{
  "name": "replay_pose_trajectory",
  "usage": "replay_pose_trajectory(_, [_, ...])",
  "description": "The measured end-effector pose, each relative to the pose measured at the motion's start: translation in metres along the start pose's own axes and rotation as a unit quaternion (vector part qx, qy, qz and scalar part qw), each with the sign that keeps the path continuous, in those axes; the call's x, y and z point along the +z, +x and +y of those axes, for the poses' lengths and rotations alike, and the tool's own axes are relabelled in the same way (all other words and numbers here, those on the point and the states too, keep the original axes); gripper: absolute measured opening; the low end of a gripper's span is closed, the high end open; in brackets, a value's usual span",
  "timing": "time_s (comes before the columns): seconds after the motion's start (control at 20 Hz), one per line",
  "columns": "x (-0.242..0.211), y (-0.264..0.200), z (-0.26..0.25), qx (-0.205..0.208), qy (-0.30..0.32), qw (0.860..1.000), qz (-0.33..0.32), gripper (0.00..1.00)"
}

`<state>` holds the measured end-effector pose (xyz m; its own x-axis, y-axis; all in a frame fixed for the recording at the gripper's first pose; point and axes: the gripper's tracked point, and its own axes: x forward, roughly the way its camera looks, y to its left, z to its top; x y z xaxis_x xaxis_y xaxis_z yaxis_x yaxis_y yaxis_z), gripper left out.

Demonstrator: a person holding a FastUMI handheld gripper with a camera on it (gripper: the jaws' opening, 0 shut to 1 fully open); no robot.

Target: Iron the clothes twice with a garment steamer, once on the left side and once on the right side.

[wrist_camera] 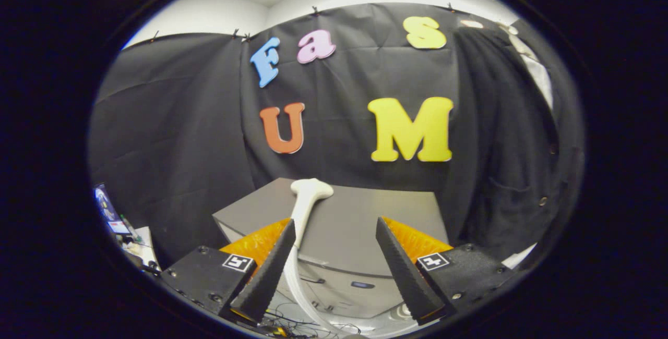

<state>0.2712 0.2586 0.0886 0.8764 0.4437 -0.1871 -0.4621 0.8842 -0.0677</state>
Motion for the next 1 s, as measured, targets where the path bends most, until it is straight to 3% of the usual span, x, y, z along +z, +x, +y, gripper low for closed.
replay_pose_trajectory(0.2, [-0.010, 0.073, 0.036, 0.020, -0.033, 0.998, 0.045, 0.96])
replay_pose_trajectory(0.4, [-0.030, 0.131, 0.041, -0.005, -0.067, 0.994, 0.092, 0.90])
replay_pose_trajectory(0.65, [-0.054, 0.160, 0.040, -0.007, -0.064, 0.988, 0.139, 0.82])
replay_pose_trajectory(0.75, [-0.058, 0.166, 0.044, 0.002, -0.039, 0.989, 0.143, 0.76])
replay_pose_trajectory(0.8, [-0.056, 0.162, 0.044, -0.004, -0.021, 0.991, 0.133, 0.67])
replay_pose_trajectory(1.0, [-0.059, 0.170, 0.051, -0.008, -0.013, 0.992, 0.125, 0.62])
